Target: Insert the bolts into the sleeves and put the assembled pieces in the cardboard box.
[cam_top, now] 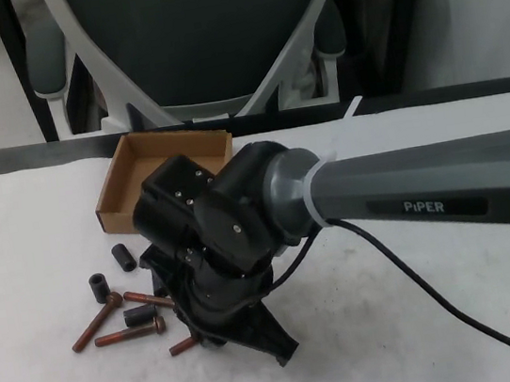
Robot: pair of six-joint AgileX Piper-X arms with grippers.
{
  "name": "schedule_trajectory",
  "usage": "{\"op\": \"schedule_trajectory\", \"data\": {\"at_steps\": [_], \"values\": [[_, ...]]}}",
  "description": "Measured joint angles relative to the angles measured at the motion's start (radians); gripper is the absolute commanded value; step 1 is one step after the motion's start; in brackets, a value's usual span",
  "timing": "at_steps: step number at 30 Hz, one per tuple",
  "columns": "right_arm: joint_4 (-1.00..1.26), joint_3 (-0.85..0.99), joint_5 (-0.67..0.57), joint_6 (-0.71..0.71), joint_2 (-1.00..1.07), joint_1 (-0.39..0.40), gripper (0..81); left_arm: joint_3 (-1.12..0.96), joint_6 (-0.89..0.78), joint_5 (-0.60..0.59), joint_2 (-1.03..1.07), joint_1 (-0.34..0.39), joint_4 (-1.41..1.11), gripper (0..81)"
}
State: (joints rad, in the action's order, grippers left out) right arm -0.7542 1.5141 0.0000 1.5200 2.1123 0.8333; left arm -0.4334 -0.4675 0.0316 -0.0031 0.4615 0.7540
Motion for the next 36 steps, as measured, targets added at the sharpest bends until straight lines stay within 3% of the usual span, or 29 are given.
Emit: {"op": "schedule_trajectory", "data": {"at_steps": [14, 18, 22, 24, 30, 36], "values": [[-0.070, -0.011, 0.012, -0.183, -0.011, -0.043, 0.2, 0.000, 0.000, -0.011, 0.000, 0.000, 0.000, 0.8], [-0.058, -0.011, 0.000, -0.187, -0.011, -0.045, 13.4, 0.000, 0.000, -0.037, 0.000, 0.000, -0.001, 0.8], [-0.012, -0.013, -0.031, -0.188, -0.011, -0.048, 40.5, 0.000, 0.000, -0.053, 0.000, 0.000, -0.002, 0.8], [0.016, -0.013, -0.059, -0.190, -0.011, -0.051, 45.6, 0.000, 0.000, -0.053, 0.000, 0.000, -0.002, 0.8], [0.083, -0.019, -0.119, -0.159, -0.011, -0.051, 40.0, 0.000, 0.000, -0.055, 0.000, 0.000, -0.002, 0.8], [0.179, -0.023, -0.111, -0.151, -0.001, -0.039, 39.8, 0.000, 0.000, -0.055, 0.000, 0.000, -0.004, 0.8]]}}
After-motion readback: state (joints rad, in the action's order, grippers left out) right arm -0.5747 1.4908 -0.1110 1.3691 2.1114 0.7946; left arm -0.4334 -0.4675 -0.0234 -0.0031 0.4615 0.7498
